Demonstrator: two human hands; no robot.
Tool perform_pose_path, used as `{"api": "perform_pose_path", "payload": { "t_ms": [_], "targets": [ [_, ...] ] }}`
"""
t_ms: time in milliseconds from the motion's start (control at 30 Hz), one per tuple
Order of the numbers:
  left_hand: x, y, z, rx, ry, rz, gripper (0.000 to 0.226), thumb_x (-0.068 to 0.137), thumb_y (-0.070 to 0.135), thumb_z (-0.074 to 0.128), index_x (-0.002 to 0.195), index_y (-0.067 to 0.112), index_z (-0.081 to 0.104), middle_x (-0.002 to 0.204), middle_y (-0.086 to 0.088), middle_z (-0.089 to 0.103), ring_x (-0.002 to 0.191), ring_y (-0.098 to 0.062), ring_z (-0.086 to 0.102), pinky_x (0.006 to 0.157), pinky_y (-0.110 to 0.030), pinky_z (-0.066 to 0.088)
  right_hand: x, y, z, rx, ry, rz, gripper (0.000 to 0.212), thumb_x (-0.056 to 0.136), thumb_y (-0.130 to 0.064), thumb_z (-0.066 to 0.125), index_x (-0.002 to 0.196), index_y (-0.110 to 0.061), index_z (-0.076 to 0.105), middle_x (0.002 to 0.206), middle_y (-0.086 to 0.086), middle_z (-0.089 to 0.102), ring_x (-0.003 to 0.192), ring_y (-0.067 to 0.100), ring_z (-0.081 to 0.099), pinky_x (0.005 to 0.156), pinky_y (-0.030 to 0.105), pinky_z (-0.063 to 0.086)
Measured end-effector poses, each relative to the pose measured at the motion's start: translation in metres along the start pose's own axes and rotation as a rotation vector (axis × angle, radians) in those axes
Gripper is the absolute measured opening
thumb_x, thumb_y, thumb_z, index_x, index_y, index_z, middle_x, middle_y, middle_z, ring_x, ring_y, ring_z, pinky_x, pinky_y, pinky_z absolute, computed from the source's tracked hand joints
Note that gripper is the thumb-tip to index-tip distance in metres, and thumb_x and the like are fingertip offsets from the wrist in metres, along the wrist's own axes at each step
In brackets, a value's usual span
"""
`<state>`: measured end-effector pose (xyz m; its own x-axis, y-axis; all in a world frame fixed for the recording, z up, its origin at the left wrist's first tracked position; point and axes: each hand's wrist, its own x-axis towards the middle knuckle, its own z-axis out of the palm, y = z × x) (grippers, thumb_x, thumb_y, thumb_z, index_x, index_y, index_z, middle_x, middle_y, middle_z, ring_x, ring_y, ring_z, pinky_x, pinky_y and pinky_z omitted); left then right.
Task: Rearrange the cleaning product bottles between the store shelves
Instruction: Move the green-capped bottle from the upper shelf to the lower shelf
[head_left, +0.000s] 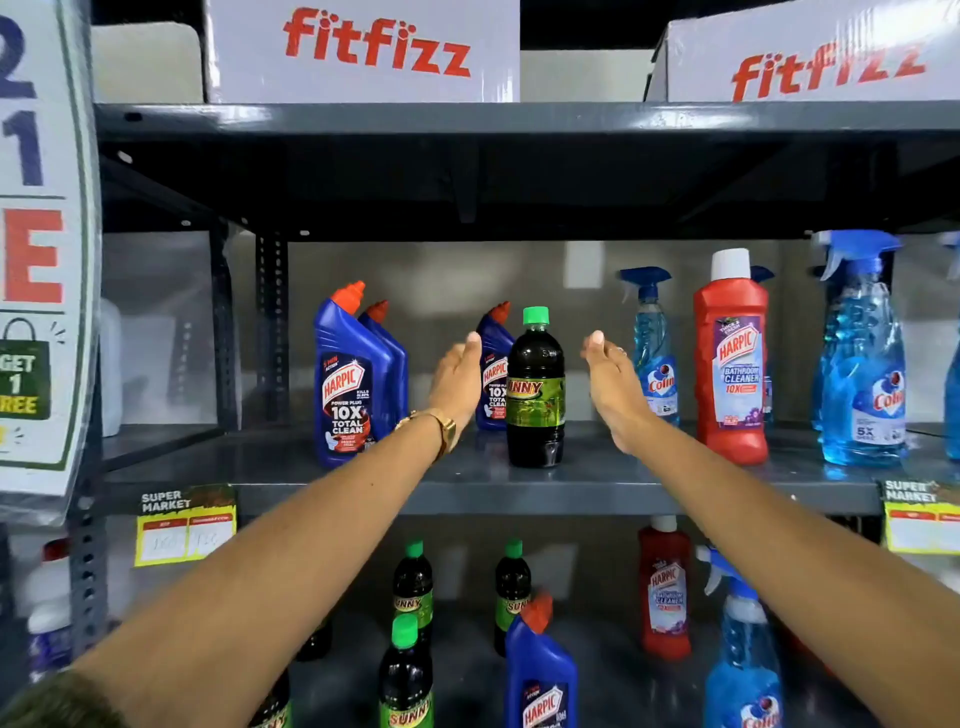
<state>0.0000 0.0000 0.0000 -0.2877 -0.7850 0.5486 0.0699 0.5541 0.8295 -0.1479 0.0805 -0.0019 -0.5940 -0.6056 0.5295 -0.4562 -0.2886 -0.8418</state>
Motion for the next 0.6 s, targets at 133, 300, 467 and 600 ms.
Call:
{"api": "perform_pose_path", "payload": {
  "t_ms": [133,300,467,600],
  "targets": [
    [-0.011,-0.017,0.011,-0.123,-0.205,-0.245,0.052,0.098,0.047,0.031,0.131,0.012,0.048,0.124,-0.009,0.057,0.117,-0.026,0.054,0.097,-0.043,0.045,-0.005,0.024,0.012,0.108,-0.121,0.232,0.053,0.098,-0.047,0.026,0.137,-0.013,0.041,0.145,0.009,0.046,0.132,0.026,0.045,0.113,0.049,0.035],
    [-0.015,-0.041,0.026,0.190,-0.235,-0.130,0.029,0.095,0.022,0.051,0.119,0.006,0.054,0.121,-0.016,0.063,0.115,-0.033,0.057,0.097,-0.037,0.044,-0.019,0.040,0.026,0.107,-0.171,0.206,0.038,0.098,-0.037,0.040,0.126,-0.012,0.050,0.116,0.002,0.058,0.096,0.012,0.056,0.072,0.027,0.045],
    [-0.011,-0.042,0.030,0.100,-0.207,-0.121,0.038,0.091,0.006,0.057,0.128,0.007,0.048,0.129,-0.019,0.060,0.121,-0.032,0.055,0.109,-0.046,0.041,-0.014,0.040,0.026,0.194,-0.186,0.202,0.038,0.098,-0.026,0.046,0.130,-0.007,0.049,0.126,0.012,0.062,0.111,0.023,0.060,0.078,0.030,0.044],
    [-0.016,-0.043,0.029,0.035,-0.241,-0.138,0.030,0.095,0.012,0.050,0.125,0.011,0.051,0.129,-0.017,0.061,0.106,-0.020,0.055,0.093,-0.036,0.044,-0.016,0.044,0.023,0.175,-0.182,0.165,0.037,0.097,-0.026,0.047,0.129,-0.008,0.050,0.129,0.013,0.061,0.117,0.025,0.058,0.094,0.037,0.046]
  ]
}}
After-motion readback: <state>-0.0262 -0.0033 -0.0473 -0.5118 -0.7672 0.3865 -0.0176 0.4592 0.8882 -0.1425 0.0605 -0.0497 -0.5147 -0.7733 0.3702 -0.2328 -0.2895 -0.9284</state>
